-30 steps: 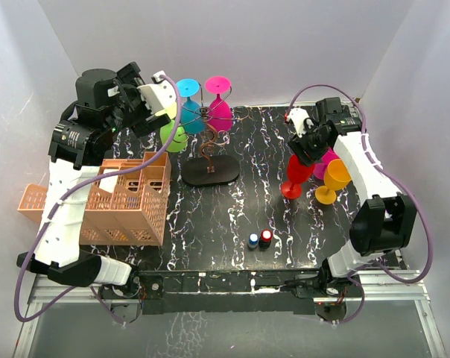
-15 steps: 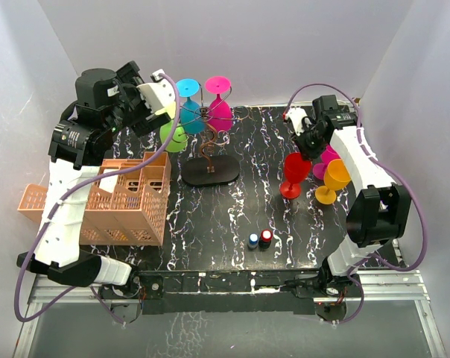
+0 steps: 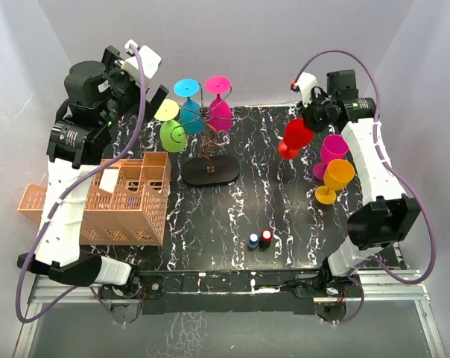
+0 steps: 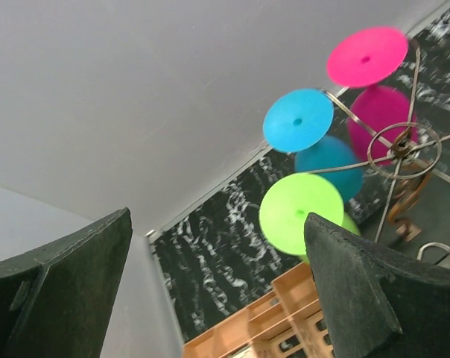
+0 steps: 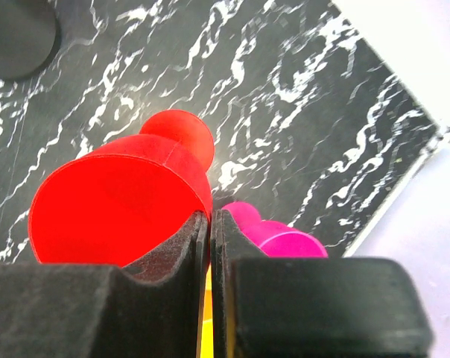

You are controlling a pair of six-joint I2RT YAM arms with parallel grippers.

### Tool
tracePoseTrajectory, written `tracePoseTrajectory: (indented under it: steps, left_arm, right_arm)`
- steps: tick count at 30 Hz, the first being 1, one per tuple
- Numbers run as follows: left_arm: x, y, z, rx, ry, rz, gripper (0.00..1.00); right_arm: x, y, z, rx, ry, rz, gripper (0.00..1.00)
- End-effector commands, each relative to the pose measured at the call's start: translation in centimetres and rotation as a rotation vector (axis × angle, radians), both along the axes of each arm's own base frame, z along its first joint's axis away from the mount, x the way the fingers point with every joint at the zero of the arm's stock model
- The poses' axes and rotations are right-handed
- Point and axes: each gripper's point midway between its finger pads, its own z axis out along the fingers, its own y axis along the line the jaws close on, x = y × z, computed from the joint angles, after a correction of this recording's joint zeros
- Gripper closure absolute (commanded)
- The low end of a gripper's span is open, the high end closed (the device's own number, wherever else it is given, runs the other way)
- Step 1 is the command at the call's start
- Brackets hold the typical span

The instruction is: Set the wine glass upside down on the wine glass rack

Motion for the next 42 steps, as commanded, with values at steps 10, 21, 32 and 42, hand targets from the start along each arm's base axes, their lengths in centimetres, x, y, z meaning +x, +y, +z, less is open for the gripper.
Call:
tracePoseTrajectory:
  steps: [10, 21, 32, 42]
  left_arm:
    - [0.5, -3.4, 2.7, -0.32, 0.009, -0.102, 0.03]
    - [0.5, -7.8, 0.4, -0.441, 0.152, -0.289, 0.03]
    - [1.7, -11.5, 0.3, -0.683, 0.297, -0.384, 0.1]
    - [2.4, -14.6, 0.8, -0.837, 0.39, -0.463, 0.12]
  right_arm:
    - [2.8, -2.6, 20.0, 0.234, -0.656, -0.311, 0.92]
    - [1.3, -2.0, 26.5, 0.593, -0.76, -0.448, 0.92]
    - [-1.2, 6.0, 29.5, 0.863, -0.586, -0.063, 0.92]
    - [-2.8, 9.5, 27.7, 0.908, -0.457, 0.096, 0.92]
